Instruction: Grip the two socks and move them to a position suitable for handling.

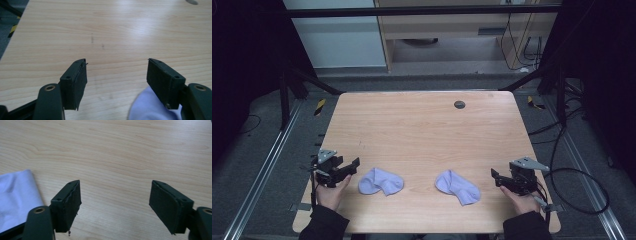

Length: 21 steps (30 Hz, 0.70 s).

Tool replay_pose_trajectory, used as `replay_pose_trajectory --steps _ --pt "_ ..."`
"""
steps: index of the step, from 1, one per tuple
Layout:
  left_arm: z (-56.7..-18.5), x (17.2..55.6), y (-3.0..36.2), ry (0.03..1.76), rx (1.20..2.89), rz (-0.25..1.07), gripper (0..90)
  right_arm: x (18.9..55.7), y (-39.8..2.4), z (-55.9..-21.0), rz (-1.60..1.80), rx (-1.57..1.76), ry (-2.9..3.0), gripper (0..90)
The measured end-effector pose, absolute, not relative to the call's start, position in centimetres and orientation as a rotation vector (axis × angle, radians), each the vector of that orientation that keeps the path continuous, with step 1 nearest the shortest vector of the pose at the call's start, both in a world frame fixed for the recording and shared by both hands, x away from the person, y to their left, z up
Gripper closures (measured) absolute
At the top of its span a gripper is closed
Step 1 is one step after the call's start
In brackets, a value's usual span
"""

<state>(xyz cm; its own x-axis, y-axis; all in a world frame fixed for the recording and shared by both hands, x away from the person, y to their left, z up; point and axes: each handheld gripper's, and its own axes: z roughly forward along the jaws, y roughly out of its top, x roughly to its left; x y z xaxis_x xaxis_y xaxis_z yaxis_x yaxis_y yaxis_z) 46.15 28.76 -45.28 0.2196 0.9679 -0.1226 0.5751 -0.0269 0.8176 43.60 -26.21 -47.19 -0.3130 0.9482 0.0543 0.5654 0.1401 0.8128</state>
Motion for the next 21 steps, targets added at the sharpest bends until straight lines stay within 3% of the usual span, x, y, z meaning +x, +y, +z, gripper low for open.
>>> replay_pose_trajectory --steps 12,21 --pt "-44.7 44.6 24.1 1.318 1.765 0.568 32.2 42.6 -24.6 -46.1 1.071 1.377 1.969 37.6" --pt "-44.7 43.8 21.0 1.237 1.801 0.534 32.0 42.3 -23.3 -45.8 1.098 1.346 2.010 38.5"
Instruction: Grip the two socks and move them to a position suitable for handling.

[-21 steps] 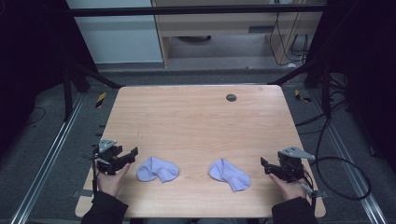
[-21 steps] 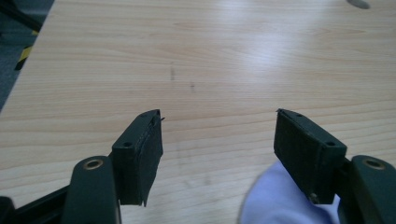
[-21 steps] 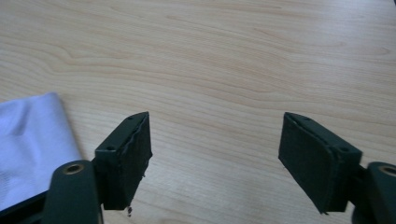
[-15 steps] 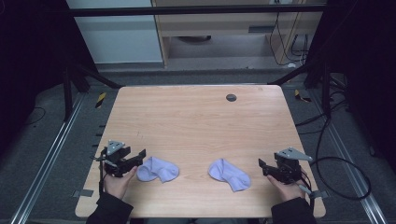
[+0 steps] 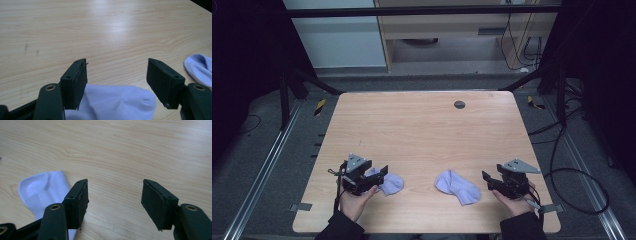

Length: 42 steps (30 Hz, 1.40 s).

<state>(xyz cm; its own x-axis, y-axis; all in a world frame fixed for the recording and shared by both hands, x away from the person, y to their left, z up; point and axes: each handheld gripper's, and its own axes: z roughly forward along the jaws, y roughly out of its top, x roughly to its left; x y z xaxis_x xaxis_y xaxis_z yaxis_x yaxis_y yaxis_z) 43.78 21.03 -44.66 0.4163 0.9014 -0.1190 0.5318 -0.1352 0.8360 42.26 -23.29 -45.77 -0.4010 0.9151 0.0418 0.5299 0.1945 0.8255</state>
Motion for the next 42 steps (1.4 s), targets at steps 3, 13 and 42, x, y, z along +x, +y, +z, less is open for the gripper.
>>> replay_pose_trajectory --steps 3,13,42 --pt "-44.6 43.5 19.4 1.193 1.825 0.533 32.0 42.1 -22.5 -45.7 1.125 1.318 2.046 38.5" --pt "-44.8 43.3 15.8 1.119 1.885 0.505 34.7 41.7 -21.0 -46.1 1.112 1.260 2.126 39.7" --pt "-47.2 43.8 7.2 1.045 2.011 0.462 49.3 39.5 -19.0 -47.4 1.108 1.127 2.302 56.0"
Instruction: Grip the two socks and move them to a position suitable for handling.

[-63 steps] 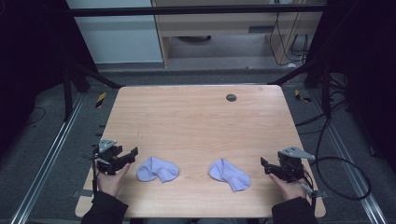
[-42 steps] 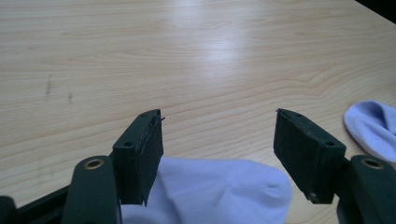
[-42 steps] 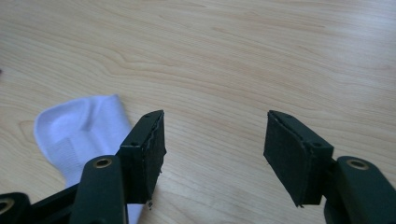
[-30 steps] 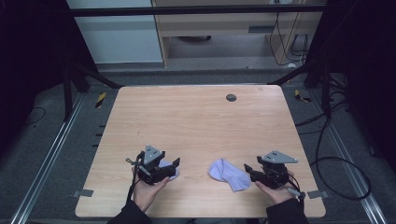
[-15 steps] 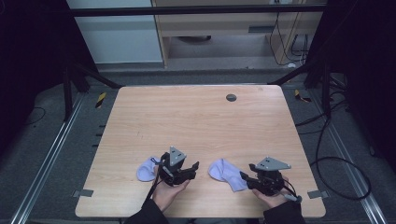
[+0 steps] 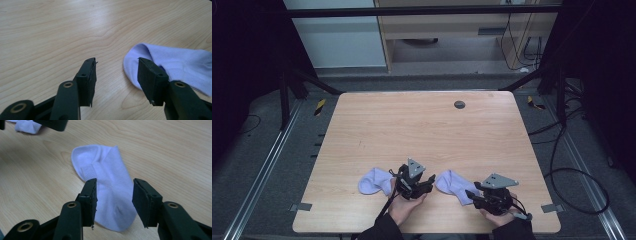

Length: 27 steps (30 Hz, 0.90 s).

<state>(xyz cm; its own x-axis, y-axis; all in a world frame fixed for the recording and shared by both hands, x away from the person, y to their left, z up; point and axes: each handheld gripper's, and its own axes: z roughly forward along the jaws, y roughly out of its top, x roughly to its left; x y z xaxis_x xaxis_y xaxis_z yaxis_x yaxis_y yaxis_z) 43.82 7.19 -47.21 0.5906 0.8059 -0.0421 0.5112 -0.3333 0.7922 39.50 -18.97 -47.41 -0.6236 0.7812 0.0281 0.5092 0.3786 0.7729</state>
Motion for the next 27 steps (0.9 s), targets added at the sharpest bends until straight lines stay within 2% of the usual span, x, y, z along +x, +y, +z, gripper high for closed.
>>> replay_pose_trajectory --steps 9,19,27 --pt "-48.5 44.1 5.6 1.037 2.054 0.465 56.1 39.3 -18.2 -48.1 1.089 1.111 2.377 62.1" --pt "-49.4 44.5 4.6 1.052 2.083 0.428 62.1 39.4 -17.9 -48.7 1.066 1.103 2.423 64.1" --pt "-50.0 44.8 4.3 1.064 2.093 0.381 75.3 39.5 -17.4 -49.2 1.042 1.094 2.471 65.3"
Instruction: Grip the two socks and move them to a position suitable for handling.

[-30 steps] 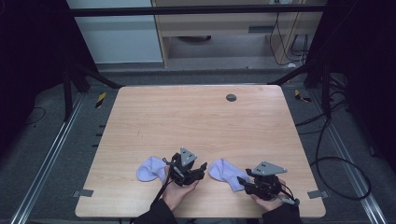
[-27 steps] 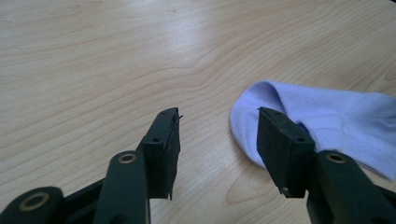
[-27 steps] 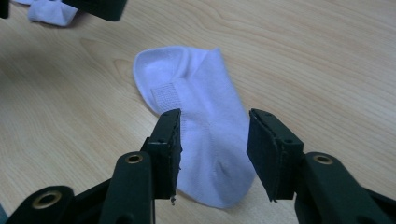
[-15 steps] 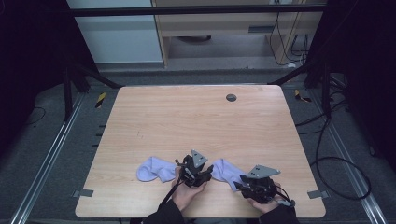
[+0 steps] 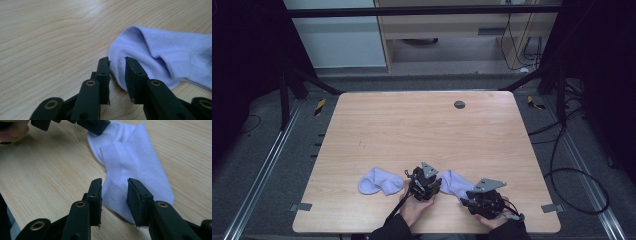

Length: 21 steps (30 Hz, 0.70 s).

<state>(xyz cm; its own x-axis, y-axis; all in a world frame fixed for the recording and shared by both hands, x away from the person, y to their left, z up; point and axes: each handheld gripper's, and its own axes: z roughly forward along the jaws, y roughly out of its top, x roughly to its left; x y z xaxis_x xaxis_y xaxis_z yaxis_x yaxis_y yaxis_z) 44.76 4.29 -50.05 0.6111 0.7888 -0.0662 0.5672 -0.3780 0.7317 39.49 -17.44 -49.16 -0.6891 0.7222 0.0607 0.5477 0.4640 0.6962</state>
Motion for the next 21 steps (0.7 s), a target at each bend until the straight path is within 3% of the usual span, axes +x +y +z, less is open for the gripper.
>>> replay_pose_trajectory --steps 9,16,21 --pt "-50.14 44.70 4.13 1.067 2.083 0.379 85.4 39.64 -17.39 -49.44 1.035 1.094 2.506 72.8" --pt "-50.08 44.77 3.97 1.067 2.094 0.387 87.5 39.81 -17.41 -49.49 1.066 1.130 2.530 84.1" --pt "-50.10 44.84 3.92 1.061 2.093 0.392 88.0 39.78 -17.36 -49.32 1.071 1.135 2.541 86.3"
